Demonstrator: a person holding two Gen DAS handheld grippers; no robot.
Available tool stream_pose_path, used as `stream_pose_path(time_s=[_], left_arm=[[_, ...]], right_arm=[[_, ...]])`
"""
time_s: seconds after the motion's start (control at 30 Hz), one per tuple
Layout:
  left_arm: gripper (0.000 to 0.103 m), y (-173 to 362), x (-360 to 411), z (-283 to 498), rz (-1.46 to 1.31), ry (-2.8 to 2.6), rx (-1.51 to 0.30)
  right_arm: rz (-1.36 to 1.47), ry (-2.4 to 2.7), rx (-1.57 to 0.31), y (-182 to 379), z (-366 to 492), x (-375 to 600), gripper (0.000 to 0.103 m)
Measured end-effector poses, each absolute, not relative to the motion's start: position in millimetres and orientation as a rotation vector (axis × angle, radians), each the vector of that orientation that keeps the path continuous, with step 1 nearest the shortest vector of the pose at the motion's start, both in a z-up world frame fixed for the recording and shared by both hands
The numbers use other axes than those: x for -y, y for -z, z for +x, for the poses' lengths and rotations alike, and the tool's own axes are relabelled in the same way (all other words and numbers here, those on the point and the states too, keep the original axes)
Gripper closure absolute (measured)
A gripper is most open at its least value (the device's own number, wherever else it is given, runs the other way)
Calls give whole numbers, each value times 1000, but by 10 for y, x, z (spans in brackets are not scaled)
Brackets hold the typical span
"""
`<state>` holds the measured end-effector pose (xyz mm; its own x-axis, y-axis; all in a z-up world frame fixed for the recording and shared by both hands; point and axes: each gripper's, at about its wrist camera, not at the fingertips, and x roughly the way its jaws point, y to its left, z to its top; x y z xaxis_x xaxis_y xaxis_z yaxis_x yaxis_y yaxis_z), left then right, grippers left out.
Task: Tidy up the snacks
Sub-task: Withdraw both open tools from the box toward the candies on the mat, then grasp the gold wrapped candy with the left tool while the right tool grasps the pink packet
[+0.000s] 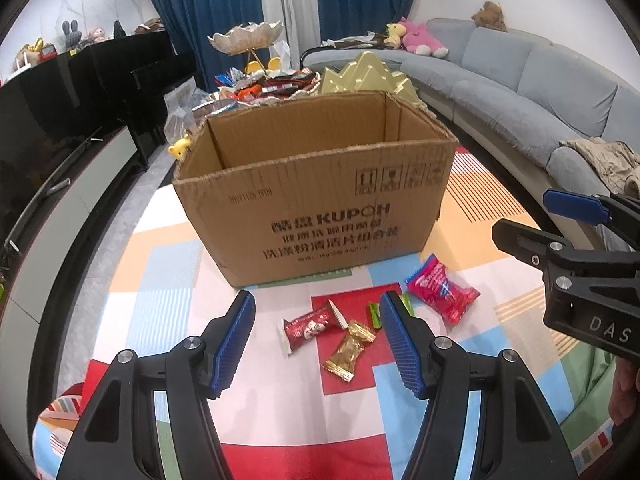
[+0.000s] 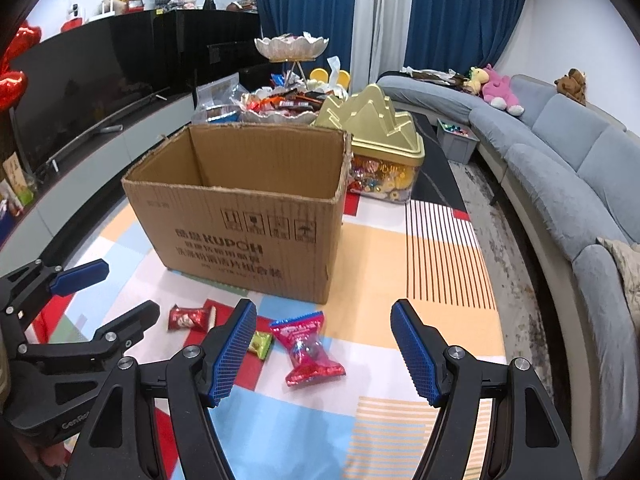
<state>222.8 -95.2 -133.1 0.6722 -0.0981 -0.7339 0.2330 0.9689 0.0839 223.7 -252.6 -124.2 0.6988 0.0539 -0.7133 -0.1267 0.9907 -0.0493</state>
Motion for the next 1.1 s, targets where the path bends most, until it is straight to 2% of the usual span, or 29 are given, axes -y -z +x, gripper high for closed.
stream_pose_path(time_s=[1.1], left_arm=[[41, 2177, 1042, 2371, 202, 267, -941]], right_arm=[[-104, -181, -938, 2083, 2462, 2510, 33]])
